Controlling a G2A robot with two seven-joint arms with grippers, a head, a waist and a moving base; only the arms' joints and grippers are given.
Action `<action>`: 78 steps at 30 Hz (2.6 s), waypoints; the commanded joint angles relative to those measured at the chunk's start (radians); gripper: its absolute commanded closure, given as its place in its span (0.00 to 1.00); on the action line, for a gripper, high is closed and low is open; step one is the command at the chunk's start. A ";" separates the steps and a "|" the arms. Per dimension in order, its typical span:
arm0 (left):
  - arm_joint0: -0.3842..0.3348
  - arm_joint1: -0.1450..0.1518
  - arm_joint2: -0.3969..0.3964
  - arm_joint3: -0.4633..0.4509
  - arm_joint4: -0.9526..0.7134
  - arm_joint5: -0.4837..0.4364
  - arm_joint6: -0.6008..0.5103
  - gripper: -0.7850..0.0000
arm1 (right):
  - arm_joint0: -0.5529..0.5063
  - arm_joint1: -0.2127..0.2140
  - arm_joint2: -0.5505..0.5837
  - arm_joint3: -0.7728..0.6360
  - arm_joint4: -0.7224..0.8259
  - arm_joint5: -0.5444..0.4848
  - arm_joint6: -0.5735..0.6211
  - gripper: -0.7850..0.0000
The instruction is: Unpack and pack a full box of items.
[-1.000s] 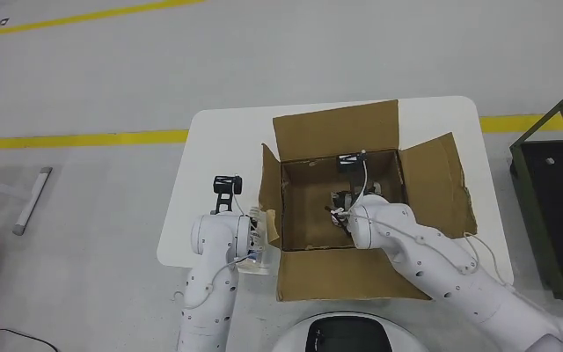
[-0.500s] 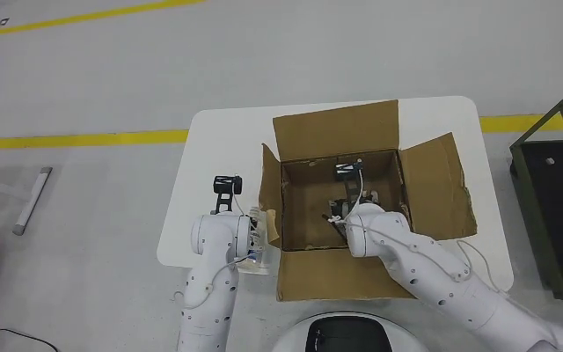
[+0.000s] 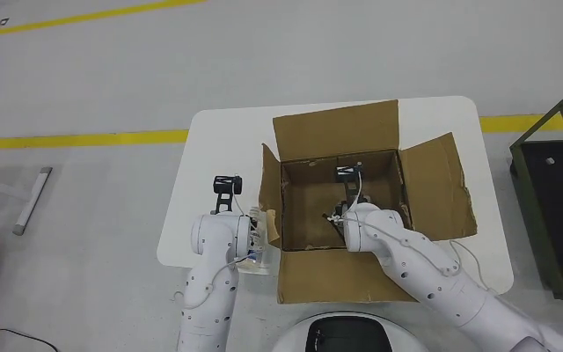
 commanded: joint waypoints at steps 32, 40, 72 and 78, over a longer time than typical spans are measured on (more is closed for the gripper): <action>0.000 0.000 0.000 0.000 0.000 0.000 0.000 0.00 | -0.089 -0.071 0.131 -0.086 -0.147 -0.081 0.079 1.00; 0.000 0.000 0.000 0.000 0.000 0.000 0.000 0.00 | -0.068 -0.076 0.140 -0.114 -0.144 -0.243 0.031 1.00; 0.000 0.000 0.000 0.000 0.000 0.000 0.000 0.00 | 0.029 -0.115 0.113 0.103 -0.175 -0.542 -0.016 0.34; 0.000 0.000 0.000 0.000 0.000 0.000 0.000 0.00 | 0.021 -0.109 0.133 0.056 -0.248 -0.553 0.059 0.16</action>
